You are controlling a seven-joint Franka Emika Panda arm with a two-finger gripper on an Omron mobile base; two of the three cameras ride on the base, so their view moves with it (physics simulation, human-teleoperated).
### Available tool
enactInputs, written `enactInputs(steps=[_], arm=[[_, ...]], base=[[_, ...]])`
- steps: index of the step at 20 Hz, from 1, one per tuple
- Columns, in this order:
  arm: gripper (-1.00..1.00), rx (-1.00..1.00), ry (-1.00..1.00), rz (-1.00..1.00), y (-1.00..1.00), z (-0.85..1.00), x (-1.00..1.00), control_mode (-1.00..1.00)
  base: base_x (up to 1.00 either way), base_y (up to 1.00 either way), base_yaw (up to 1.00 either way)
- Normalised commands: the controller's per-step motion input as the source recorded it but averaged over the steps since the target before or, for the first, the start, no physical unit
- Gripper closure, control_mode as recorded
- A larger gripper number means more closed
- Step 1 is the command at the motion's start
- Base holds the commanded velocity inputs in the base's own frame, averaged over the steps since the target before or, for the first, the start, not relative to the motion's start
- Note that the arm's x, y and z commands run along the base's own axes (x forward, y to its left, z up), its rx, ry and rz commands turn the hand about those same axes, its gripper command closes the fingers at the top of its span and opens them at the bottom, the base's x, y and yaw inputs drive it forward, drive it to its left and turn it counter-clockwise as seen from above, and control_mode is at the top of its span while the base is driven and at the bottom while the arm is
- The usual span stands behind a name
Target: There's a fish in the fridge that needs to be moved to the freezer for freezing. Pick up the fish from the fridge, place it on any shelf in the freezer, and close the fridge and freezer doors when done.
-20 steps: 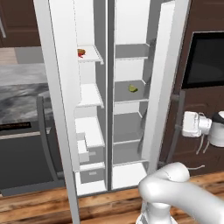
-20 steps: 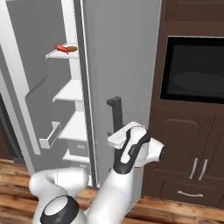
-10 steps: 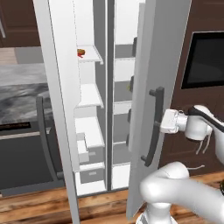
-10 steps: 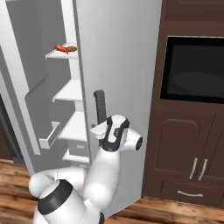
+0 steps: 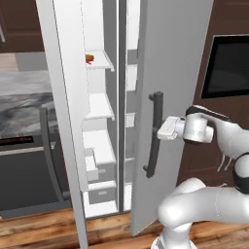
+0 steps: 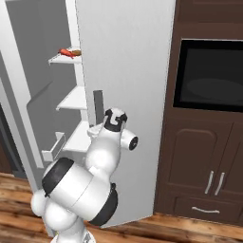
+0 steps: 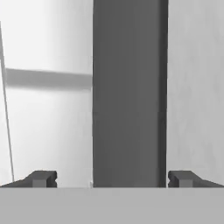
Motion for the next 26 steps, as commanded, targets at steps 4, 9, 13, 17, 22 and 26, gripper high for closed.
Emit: enactInputs(steps=[4, 9, 13, 17, 22, 26], arm=[[-1.0, 0.0, 0.0, 0.0, 0.81, 0.0, 0.43, -1.0], [-1.0, 0.0, 0.0, -0.01, 0.58, 0.0, 0.36, -1.0], [-1.0, 0.0, 0.0, -0.06, 0.67, 0.0, 0.5, -1.0], [-1.0, 0.0, 0.0, -0.09, 0.51, 0.0, 0.57, -1.0], [-1.0, -0.04, 0.0, -0.14, 0.37, 0.0, 0.63, -1.0], [-1.0, -0.01, 0.0, -0.13, 0.21, 0.0, 0.53, -1.0]], base=[[0.0, 0.0, 0.0], [0.0, 0.0, 0.0], [0.0, 0.0, 0.0], [0.0, 0.0, 0.0], [0.0, 0.0, 0.0], [0.0, 0.0, 0.0]])
